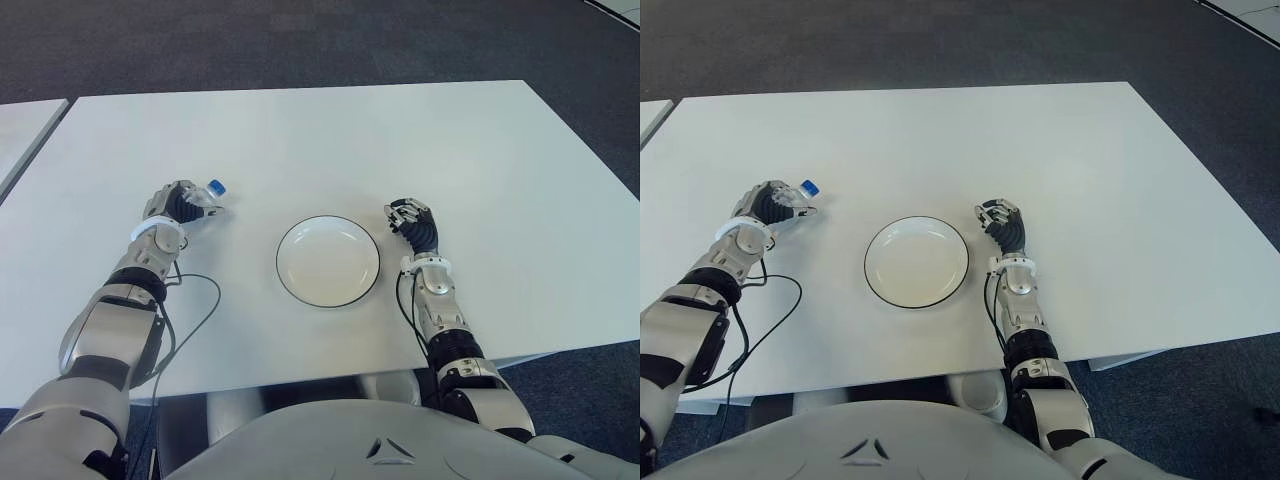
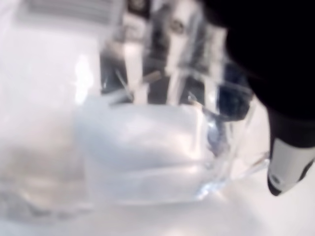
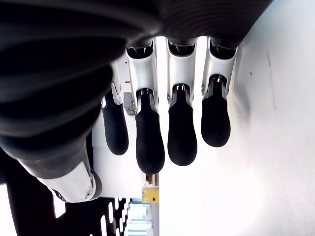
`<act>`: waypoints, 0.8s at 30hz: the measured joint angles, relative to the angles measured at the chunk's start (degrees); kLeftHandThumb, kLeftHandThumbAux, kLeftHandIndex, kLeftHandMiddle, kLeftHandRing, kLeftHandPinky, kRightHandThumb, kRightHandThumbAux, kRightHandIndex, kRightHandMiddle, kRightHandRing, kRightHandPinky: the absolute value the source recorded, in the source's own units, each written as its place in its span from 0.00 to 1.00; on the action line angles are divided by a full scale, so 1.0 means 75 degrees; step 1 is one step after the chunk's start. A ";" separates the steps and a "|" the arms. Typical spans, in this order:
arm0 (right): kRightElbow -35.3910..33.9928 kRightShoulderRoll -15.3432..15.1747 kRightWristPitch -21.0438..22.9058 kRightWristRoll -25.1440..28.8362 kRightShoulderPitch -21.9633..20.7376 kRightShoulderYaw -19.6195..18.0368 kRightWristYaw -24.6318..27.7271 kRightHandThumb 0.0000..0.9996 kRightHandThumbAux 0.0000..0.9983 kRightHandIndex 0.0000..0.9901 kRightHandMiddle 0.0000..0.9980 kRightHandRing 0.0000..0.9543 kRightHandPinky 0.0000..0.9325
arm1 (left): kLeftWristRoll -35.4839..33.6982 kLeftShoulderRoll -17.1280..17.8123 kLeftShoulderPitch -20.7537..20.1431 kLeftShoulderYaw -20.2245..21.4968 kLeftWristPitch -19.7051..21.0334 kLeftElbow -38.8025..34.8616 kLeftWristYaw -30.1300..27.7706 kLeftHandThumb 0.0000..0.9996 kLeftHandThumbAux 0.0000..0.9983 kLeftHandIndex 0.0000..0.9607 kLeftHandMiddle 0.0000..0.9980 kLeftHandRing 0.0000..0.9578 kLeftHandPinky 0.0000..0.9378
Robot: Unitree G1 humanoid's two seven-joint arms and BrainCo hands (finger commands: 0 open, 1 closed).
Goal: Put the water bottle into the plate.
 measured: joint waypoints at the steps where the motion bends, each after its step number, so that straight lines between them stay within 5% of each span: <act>1: 0.0002 -0.0002 0.0000 0.0001 -0.0002 -0.0001 0.0003 0.71 0.73 0.44 0.67 0.69 0.69 | 0.0016 -0.0016 0.0019 -0.0035 0.0030 -0.0156 0.0050 0.85 0.67 0.41 0.54 0.89 0.88; 24: 0.0192 -0.0056 -0.0100 0.0013 -0.0140 -0.0013 0.0143 0.71 0.73 0.44 0.65 0.66 0.66 | 0.1205 0.0036 0.2185 -0.0448 0.0840 -0.5842 0.0338 0.85 0.67 0.41 0.53 0.86 0.85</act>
